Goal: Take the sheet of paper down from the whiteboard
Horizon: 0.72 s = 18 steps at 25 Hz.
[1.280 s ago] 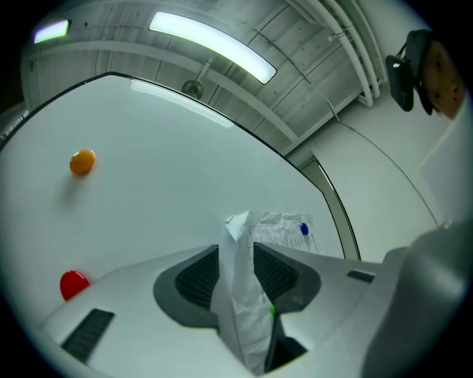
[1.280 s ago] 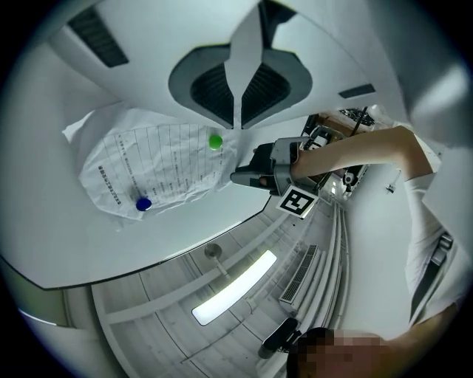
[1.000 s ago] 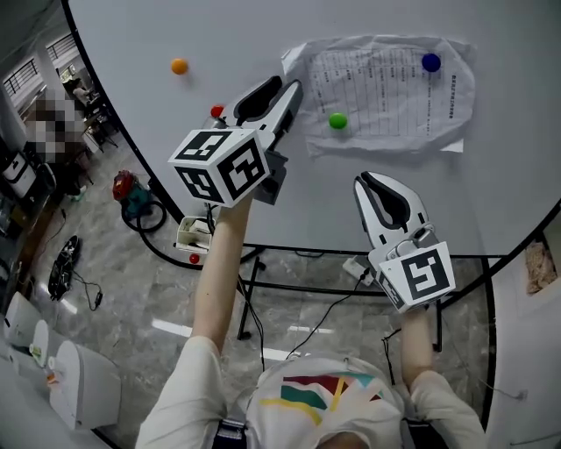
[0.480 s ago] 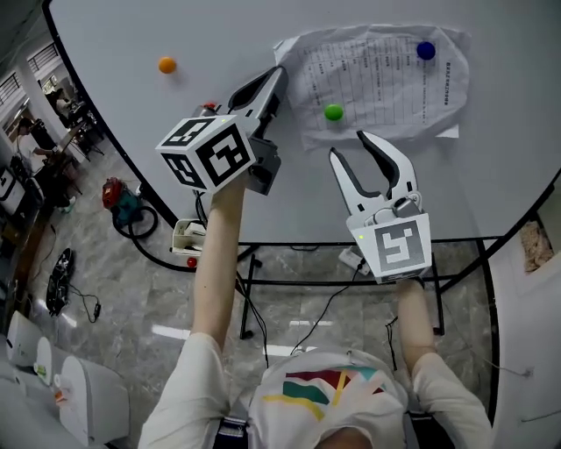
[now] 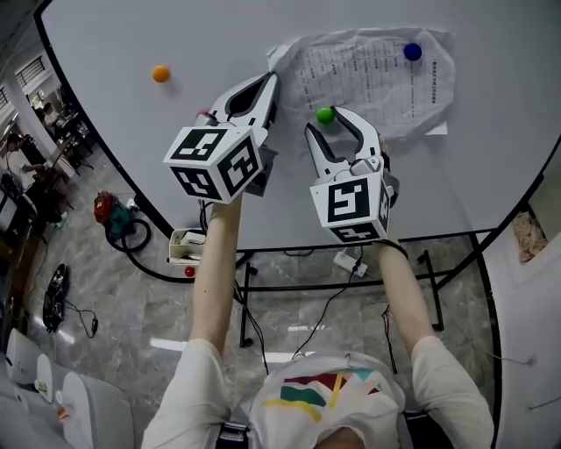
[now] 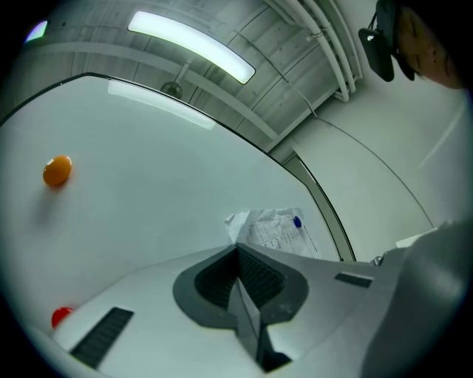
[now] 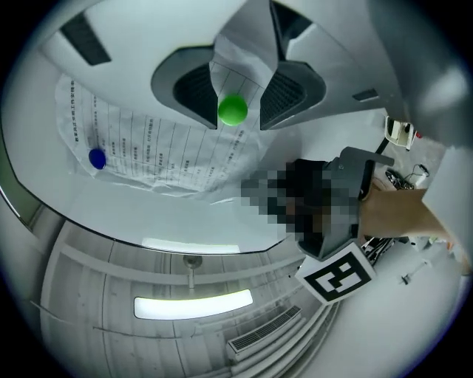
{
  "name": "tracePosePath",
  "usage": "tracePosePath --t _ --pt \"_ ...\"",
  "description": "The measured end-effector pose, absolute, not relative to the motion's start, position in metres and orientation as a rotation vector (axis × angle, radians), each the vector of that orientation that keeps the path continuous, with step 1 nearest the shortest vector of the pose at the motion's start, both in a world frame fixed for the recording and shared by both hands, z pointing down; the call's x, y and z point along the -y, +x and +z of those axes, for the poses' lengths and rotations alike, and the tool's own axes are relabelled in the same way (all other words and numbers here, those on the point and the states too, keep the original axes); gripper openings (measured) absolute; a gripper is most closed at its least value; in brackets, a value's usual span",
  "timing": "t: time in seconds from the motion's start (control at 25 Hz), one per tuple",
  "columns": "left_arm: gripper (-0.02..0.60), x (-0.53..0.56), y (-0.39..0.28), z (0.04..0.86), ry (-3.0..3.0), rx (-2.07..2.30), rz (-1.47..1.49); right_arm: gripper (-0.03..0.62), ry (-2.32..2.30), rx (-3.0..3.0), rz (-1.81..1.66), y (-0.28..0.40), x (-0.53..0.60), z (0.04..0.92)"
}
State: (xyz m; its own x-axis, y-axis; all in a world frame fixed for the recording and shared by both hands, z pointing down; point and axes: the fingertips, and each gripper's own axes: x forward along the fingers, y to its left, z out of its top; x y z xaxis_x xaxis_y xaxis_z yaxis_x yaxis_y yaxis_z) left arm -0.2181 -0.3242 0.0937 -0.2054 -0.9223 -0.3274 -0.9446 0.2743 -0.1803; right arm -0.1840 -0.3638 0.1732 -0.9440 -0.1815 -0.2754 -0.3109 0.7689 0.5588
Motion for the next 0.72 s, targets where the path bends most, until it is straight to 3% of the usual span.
tracePosePath --t 0.2,0.32,0.72 --pt "0.044 0.324 -0.218 0.094 -1.668 -2.183 0.056 0.183 -0.406 -2.757 0.927 -0.185 0.371 0.165" --pt "0.044 0.324 -0.218 0.094 -1.658 -2.182 0.049 0.132 -0.423 -2.737 0.956 -0.186 0.370 0.170" --pt "0.044 0.325 -0.218 0.094 -1.663 -2.182 0.084 0.130 -0.364 -2.841 0.914 -0.183 0.378 0.231"
